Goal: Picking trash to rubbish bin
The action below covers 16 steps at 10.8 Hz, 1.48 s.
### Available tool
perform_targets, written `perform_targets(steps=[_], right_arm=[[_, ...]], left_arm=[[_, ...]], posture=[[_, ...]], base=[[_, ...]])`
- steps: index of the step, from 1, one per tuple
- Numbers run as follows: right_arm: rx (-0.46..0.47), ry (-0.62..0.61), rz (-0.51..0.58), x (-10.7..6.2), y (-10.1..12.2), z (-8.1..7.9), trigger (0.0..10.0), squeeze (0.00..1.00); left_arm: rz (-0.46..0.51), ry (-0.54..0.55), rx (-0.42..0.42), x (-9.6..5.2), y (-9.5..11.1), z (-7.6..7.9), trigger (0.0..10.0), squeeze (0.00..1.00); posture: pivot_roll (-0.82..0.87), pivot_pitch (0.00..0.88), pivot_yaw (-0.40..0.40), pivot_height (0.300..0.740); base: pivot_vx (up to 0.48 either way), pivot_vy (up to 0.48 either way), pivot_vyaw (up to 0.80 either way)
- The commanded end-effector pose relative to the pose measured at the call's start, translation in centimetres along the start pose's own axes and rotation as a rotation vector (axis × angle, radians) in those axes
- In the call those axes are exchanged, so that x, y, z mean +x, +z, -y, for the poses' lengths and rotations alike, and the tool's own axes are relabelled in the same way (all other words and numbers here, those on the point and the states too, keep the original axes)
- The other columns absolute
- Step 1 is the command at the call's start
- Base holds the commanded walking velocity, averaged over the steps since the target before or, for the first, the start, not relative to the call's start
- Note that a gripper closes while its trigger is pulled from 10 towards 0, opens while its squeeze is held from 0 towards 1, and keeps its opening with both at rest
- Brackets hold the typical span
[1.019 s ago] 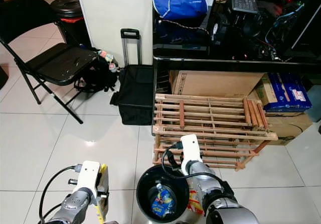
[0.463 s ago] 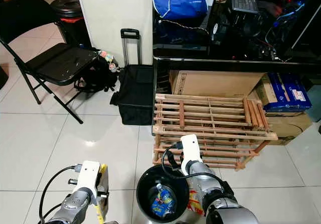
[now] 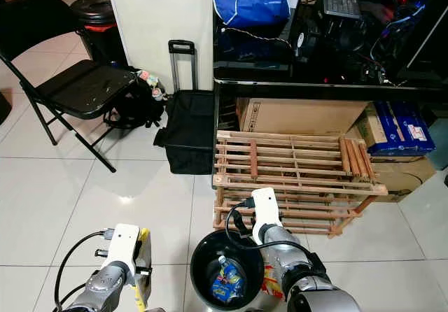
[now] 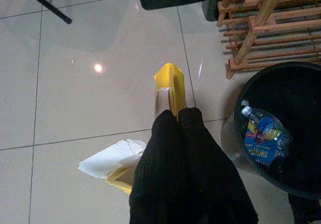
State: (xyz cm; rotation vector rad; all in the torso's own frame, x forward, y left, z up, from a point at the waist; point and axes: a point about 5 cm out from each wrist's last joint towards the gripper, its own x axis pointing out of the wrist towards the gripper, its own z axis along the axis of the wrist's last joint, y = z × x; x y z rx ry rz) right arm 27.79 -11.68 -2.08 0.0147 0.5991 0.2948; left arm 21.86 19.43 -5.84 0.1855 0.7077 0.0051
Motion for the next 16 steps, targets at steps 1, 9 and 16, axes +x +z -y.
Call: perform_targets(steps=[1, 9, 16], right_arm=[[0.006, -0.015, -0.009, -0.2, -0.4, 0.3, 10.0, 0.0], [-0.001, -0.055, -0.067, -0.9, -2.1, 1.3, 10.0, 0.0], [-0.008, -0.158, -0.218, -3.1, -6.7, 3.3, 10.0, 0.0]], left_arm=[[0.0, 0.009, -0.007, 0.1, 0.2, 0.0, 10.0, 0.0], [-0.001, 0.011, -0.011, 0.1, 0.1, 0.1, 10.0, 0.0], [-0.001, 0.005, -0.003, 0.1, 0.1, 0.2, 10.0, 0.0]], posture=[[0.08, 0.027, -0.057, 0.74], [0.08, 0.017, -0.063, 0.74], [0.08, 0.0, -0.06, 0.74]], base=[[0.0, 0.0, 0.0], [0.0, 0.0, 0.0], [0.0, 0.0, 0.0]])
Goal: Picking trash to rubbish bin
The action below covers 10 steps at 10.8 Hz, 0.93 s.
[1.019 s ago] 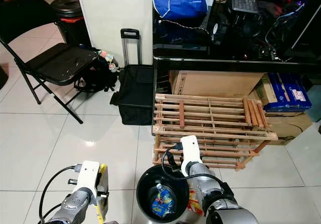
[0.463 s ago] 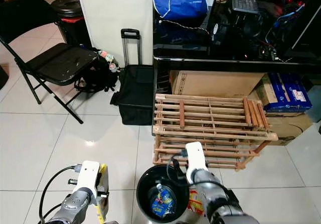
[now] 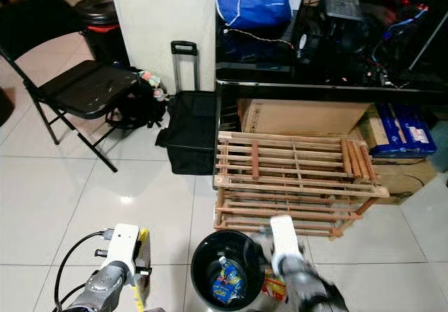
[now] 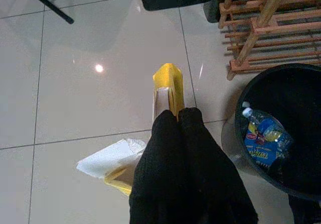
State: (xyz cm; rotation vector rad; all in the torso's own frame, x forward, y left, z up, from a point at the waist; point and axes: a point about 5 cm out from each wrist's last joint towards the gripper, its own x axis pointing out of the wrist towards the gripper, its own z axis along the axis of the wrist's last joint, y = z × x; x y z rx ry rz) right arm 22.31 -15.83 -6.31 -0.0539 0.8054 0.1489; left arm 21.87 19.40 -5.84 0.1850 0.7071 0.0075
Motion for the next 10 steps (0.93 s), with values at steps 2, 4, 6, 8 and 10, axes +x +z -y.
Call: perform_targets(steps=[2, 4, 6, 8, 10], right_arm=[[-0.008, -0.043, -0.037, -0.4, -1.1, 1.0, 10.0, 0.0], [0.012, -0.094, -0.049, -0.7, -1.7, 1.8, 10.0, 0.0], [0.025, -0.114, -0.053, -0.8, -1.9, 2.3, 10.0, 0.0], [0.041, -0.13, -0.054, -1.1, -2.4, 2.6, 10.0, 0.0], [0.052, -0.135, -0.053, -1.2, -2.9, 2.6, 10.0, 0.0]], left_arm=[[0.002, 0.002, -0.005, 0.1, 0.2, 0.1, 10.0, 0.0], [0.014, -0.006, 0.007, 0.3, 0.9, 0.1, 10.0, 0.0], [0.028, -0.011, 0.021, 0.6, 1.6, 0.0, 10.0, 0.0], [0.101, -0.033, 0.083, 1.5, 5.3, -0.3, 10.0, 0.0], [0.156, -0.063, 0.117, 2.0, 8.1, 0.3, 10.0, 0.0]], posture=[[0.07, 0.01, -0.059, 0.74], [0.06, 0.025, -0.053, 0.74], [0.06, 0.031, -0.05, 0.74], [0.02, 0.058, -0.039, 0.74], [0.0, 0.078, -0.032, 0.74]], base=[[0.0, 0.0, 0.0], [0.0, 0.0, 0.0], [0.0, 0.0, 0.0], [0.0, 0.0, 0.0], [0.0, 0.0, 0.0]])
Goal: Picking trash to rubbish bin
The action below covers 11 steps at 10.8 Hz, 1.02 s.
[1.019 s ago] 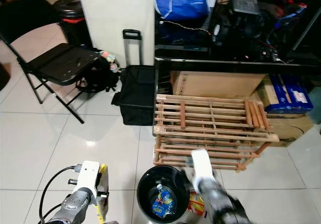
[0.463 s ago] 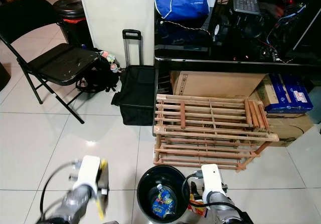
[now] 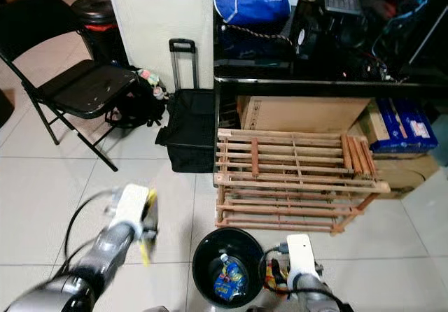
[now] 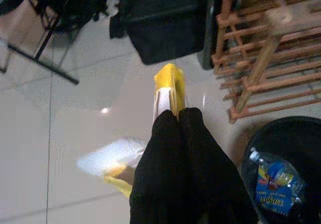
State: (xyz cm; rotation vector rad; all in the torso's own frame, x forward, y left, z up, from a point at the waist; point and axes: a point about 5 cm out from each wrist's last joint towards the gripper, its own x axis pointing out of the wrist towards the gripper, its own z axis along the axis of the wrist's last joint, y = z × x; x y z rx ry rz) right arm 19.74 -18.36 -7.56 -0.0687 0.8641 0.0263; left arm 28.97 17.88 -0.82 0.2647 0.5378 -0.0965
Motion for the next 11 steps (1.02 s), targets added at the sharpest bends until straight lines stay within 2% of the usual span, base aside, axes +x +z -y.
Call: perform_targets(steps=[1, 2, 3, 4, 5, 6, 9, 11], right_arm=[[0.021, -0.023, 0.009, -0.1, -0.2, 0.5, 10.0, 0.0], [0.024, -0.023, 0.01, -0.2, -0.4, 0.4, 10.0, 0.0], [0.03, -0.024, 0.016, -0.3, -0.7, 0.4, 10.0, 0.0], [0.034, -0.026, 0.019, -0.3, -0.8, 0.5, 10.0, 0.0], [0.042, -0.03, 0.025, -0.4, -1.0, 0.6, 10.0, 0.0], [0.043, -0.031, 0.026, -0.5, -1.0, 0.6, 10.0, 0.0], [0.048, -0.027, 0.029, -0.7, -1.6, 0.5, 10.0, 0.0], [0.047, -0.024, 0.029, -0.7, -1.7, 0.4, 10.0, 0.0]], left_arm=[[0.013, -0.044, 0.03, 0.4, 1.1, 0.8, 10.0, 0.0], [0.036, -0.075, 0.051, 0.7, 2.1, 1.6, 10.0, 0.0], [0.078, -0.155, 0.087, 1.0, 3.7, 3.6, 10.0, 0.0], [0.093, -0.184, 0.096, 1.0, 4.2, 4.4, 10.0, 0.0], [0.131, -0.264, 0.127, 1.0, 5.3, 6.6, 10.0, 0.0], [0.14, -0.289, 0.138, 0.9, 5.6, 7.4, 10.0, 0.0], [0.162, -0.441, 0.209, 0.0, 5.7, 11.4, 10.0, 0.0], [0.152, -0.468, 0.215, -0.2, 5.2, 12.1, 10.0, 0.0]], posture=[[-0.02, 0.093, -0.028, 0.74], [-0.03, 0.104, -0.025, 0.74], [-0.07, 0.125, -0.017, 0.74], [-0.07, 0.128, -0.016, 0.74], [-0.09, 0.144, -0.013, 0.74], [-0.09, 0.15, -0.012, 0.74], [-0.11, 0.175, -0.007, 0.74], [-0.11, 0.179, -0.008, 0.74]], base=[[0.0, 0.0, 0.0], [0.0, 0.0, 0.0], [0.0, 0.0, 0.0], [0.0, 0.0, 0.0], [0.0, 0.0, 0.0], [0.0, 0.0, 0.0], [0.0, 0.0, 0.0], [0.0, 0.0, 0.0]])
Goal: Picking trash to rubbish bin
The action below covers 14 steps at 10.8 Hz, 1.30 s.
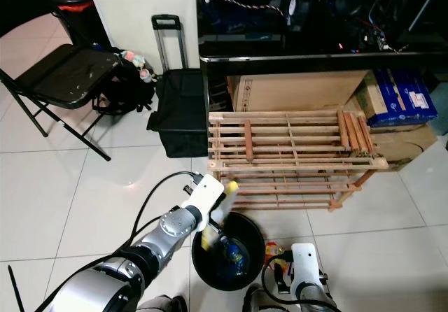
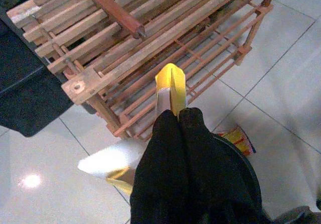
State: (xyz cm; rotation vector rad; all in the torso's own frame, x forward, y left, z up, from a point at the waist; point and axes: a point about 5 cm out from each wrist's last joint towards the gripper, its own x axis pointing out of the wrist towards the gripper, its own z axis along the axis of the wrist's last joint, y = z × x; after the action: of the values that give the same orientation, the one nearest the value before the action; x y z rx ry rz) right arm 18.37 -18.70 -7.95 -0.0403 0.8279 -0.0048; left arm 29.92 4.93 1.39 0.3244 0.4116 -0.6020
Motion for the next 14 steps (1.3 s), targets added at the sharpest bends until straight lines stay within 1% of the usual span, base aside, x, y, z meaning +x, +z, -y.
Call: perform_targets(steps=[1, 4, 5, 12, 13, 14], right_arm=[[0.009, -0.004, -0.006, -0.13, -0.38, 0.0, 10.0, 0.0], [0.008, 0.002, -0.003, -0.08, -0.27, -0.21, 10.0, 0.0], [0.008, 0.003, -0.002, -0.05, -0.21, -0.3, 10.0, 0.0], [0.008, 0.007, -0.005, -0.06, -0.28, -0.41, 10.0, 0.0], [0.009, 0.007, -0.006, -0.05, -0.26, -0.43, 10.0, 0.0], [0.009, 0.008, -0.005, -0.01, -0.18, -0.46, 10.0, 0.0]], left_arm=[[-0.024, -0.038, 0.011, -0.19, -0.85, 0.69, 10.0, 0.0], [-0.029, -0.047, 0.013, -0.25, -1.04, 0.77, 10.0, 0.0], [-0.029, -0.047, 0.013, -0.27, -1.05, 0.73, 10.0, 1.0], [-0.035, -0.045, 0.004, -0.32, -1.18, 0.59, 10.0, 1.0], [-0.036, -0.042, 0.012, -0.33, -1.18, 0.53, 10.0, 0.0], [-0.041, -0.03, 0.014, -0.43, -1.36, 0.22, 10.0, 0.0]], posture=[[-0.11, 0.179, -0.007, 0.74], [-0.1, 0.177, -0.006, 0.74], [-0.1, 0.175, -0.005, 0.74], [-0.1, 0.18, -0.006, 0.74], [-0.1, 0.179, -0.007, 0.74], [-0.09, 0.176, -0.007, 0.74]], base=[[0.0, 0.0, 0.0], [0.0, 0.0, 0.0], [0.0, 0.0, 0.0], [0.0, 0.0, 0.0], [0.0, 0.0, 0.0], [0.0, 0.0, 0.0]])
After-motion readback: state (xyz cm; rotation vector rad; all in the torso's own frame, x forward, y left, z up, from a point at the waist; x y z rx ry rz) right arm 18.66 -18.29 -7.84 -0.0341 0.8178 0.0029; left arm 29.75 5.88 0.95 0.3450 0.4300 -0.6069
